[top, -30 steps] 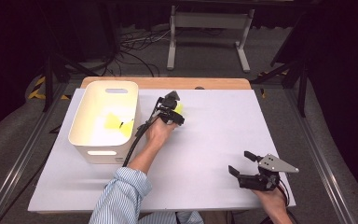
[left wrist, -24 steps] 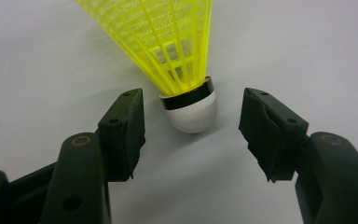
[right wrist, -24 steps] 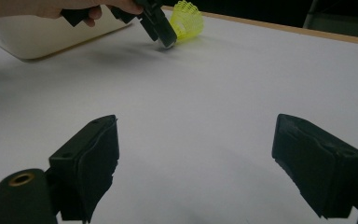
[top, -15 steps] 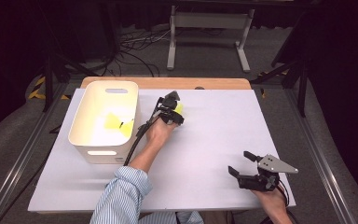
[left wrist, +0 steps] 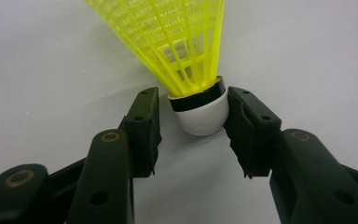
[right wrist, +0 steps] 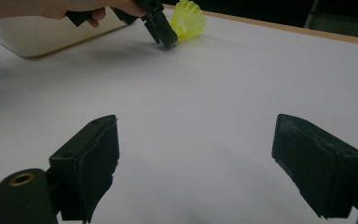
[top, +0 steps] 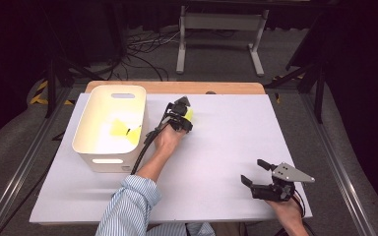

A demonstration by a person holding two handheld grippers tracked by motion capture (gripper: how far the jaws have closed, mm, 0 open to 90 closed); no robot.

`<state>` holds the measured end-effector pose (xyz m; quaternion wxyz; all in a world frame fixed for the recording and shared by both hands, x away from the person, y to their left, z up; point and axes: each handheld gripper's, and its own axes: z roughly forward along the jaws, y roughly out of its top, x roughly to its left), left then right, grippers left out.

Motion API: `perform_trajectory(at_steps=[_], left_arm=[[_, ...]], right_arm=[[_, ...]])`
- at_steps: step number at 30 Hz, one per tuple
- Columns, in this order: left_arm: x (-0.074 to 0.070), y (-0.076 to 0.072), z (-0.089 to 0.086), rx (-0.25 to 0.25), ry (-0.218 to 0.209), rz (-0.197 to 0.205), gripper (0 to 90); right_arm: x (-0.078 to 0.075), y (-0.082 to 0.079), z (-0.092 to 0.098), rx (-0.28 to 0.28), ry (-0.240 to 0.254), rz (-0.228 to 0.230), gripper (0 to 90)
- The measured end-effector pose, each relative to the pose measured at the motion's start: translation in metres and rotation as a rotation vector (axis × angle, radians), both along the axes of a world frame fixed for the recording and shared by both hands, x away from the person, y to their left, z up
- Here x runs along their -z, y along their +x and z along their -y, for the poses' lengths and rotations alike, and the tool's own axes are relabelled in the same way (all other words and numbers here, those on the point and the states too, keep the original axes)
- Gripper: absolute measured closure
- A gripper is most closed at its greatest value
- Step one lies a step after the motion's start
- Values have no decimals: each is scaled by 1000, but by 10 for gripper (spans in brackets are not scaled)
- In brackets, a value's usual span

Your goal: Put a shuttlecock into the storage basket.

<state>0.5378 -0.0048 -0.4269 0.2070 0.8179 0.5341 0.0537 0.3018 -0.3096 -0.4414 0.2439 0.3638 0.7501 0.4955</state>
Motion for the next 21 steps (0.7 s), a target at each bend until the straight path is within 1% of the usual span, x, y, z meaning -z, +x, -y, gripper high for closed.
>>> perform_trajectory(at_steps=[6,12,19,20,21], left_arm=[[0,0,0,1,-2,0,577],[0,0,0,1,4,1,614],[0,-1,1,0,8,2,622],[0,-1,1,1,9,2,624],[-1,-1,1,6,21,7,626]], right_arm=[[0,0,0,-1,-5,1,154],[0,0,0,-1,-4,0,154],[0,0,0,-4,-3,0,153],[0,0,0,-4,-3,0,153],[0,0,0,-5,-2,0,153]])
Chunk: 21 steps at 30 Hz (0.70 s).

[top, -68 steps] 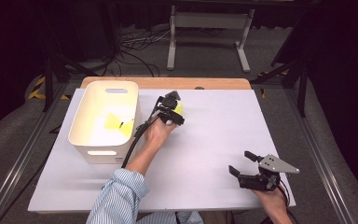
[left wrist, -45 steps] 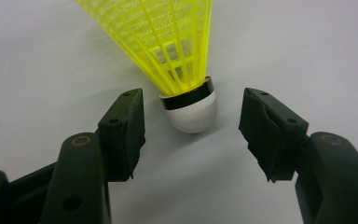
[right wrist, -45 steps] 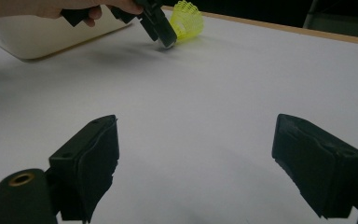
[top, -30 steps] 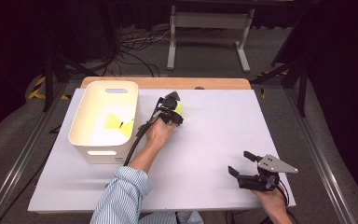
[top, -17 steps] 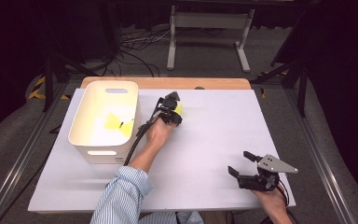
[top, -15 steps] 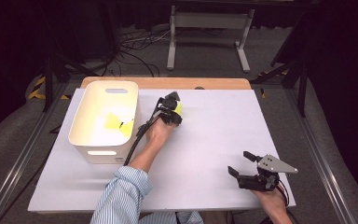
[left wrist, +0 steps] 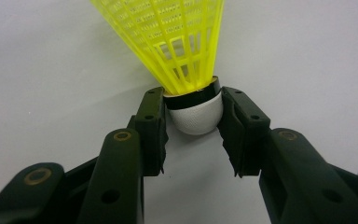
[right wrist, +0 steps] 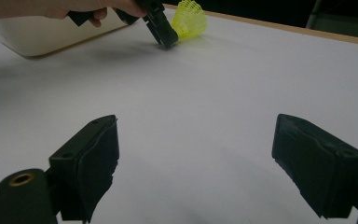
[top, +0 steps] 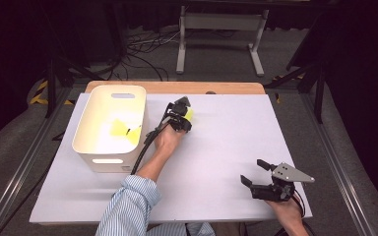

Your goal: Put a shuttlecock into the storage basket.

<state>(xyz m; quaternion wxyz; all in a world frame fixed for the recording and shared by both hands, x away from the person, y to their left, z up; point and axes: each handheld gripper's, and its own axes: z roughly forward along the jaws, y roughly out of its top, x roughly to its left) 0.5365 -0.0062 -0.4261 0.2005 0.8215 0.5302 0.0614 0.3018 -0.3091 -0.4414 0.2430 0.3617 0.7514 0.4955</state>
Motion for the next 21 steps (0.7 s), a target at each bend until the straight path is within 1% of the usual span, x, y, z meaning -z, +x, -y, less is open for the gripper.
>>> perform_trajectory(at_steps=[13,14,17,21], left_arm=[[-1,-2,0,12,6,-16,632],[-1,-2,0,17,10,-12,632],[-2,-3,0,21,16,-17,632],[-3,-4,1,23,15,-17,633]], right_arm=[[0,0,0,-2,-1,1,153],[0,0,0,-3,-2,1,153],[0,0,0,-3,-1,1,153],[0,0,0,-4,0,0,153]])
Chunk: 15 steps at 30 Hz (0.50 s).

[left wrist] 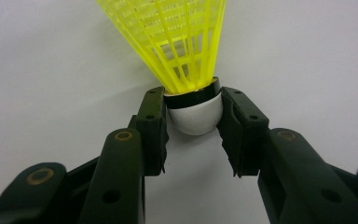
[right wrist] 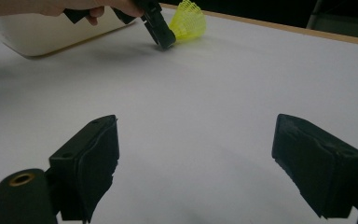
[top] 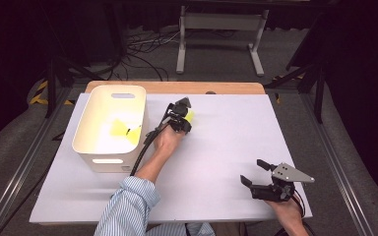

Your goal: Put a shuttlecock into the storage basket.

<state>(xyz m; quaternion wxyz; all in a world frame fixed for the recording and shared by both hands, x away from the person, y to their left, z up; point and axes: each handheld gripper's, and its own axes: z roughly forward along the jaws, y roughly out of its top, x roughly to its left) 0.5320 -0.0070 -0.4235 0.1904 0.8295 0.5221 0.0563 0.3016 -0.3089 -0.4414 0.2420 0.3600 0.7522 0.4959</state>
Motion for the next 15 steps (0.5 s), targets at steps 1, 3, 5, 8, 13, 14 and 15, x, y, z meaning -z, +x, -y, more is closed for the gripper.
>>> perform_trajectory(at_steps=[1,3,5,8,13,14,15], left_arm=[[0,-1,0,6,5,-2,633],[-1,-1,1,9,5,-4,633],[-2,-2,1,14,5,-6,633],[-3,-3,1,20,7,-4,633],[-7,-6,0,29,0,-8,633],[-8,-7,0,33,2,-8,633],[-8,-7,0,34,1,-8,633]], right_arm=[[0,0,0,-1,0,0,153],[0,0,0,-3,-1,0,153],[0,0,0,-1,0,-1,153],[0,0,0,-1,-1,-1,153],[0,0,0,-3,0,-1,153],[0,0,0,-2,0,-1,153],[0,0,0,-2,0,-1,153]])
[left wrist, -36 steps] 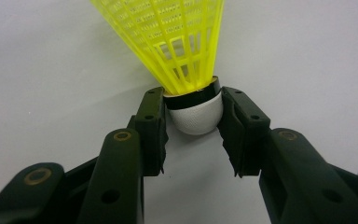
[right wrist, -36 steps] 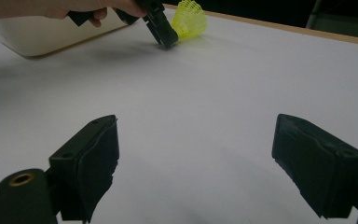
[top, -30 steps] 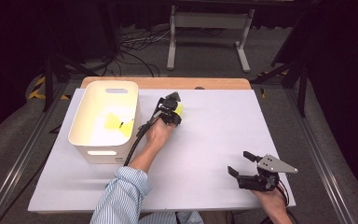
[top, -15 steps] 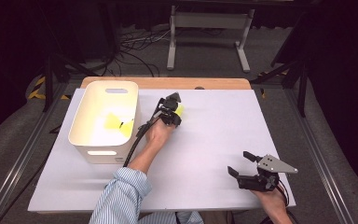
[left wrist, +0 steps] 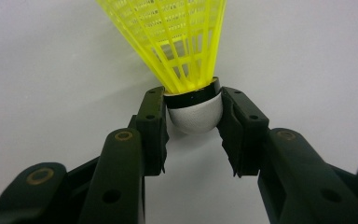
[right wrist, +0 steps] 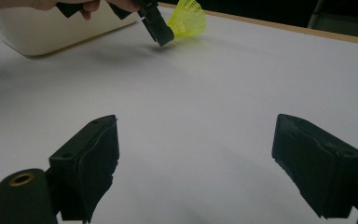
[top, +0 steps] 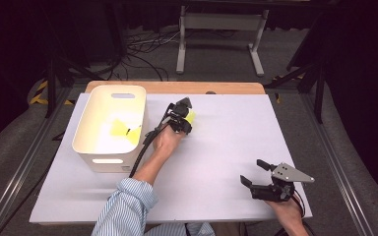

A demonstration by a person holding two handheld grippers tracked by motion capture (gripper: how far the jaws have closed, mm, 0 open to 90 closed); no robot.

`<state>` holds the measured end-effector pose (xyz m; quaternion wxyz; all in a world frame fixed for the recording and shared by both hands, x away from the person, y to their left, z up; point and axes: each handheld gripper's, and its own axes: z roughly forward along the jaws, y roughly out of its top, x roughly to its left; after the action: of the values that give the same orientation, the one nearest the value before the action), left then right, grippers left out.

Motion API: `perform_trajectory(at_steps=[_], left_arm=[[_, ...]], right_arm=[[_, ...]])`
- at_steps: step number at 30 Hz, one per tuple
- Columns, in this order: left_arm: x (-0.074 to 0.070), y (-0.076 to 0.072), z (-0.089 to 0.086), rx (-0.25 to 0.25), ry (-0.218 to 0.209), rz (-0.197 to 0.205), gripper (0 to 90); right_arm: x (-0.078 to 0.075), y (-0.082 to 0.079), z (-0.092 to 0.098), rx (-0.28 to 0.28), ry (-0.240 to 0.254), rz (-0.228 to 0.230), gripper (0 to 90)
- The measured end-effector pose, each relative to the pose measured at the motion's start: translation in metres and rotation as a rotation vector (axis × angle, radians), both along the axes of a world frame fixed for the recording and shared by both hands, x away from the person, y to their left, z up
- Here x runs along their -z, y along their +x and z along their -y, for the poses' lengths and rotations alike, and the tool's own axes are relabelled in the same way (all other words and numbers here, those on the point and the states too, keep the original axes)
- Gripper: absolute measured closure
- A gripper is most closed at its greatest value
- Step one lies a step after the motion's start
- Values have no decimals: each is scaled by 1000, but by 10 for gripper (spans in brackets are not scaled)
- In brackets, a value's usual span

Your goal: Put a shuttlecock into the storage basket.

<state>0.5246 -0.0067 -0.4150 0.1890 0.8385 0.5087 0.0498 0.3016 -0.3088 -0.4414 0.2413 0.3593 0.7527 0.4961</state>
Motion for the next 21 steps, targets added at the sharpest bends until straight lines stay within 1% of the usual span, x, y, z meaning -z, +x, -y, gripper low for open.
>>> perform_trajectory(at_steps=[1,3,4,10,21], left_arm=[[-1,-1,0,-1,-2,0,633],[-2,-2,0,13,4,0,633],[-3,-3,0,10,3,-4,633],[-9,-7,-1,24,7,7,633],[-18,-15,-2,51,13,6,633]], right_arm=[[0,0,0,0,0,0,153],[0,0,0,0,0,0,153],[0,0,0,1,1,0,153],[0,0,0,3,0,-1,153],[0,0,0,2,0,-3,153]])
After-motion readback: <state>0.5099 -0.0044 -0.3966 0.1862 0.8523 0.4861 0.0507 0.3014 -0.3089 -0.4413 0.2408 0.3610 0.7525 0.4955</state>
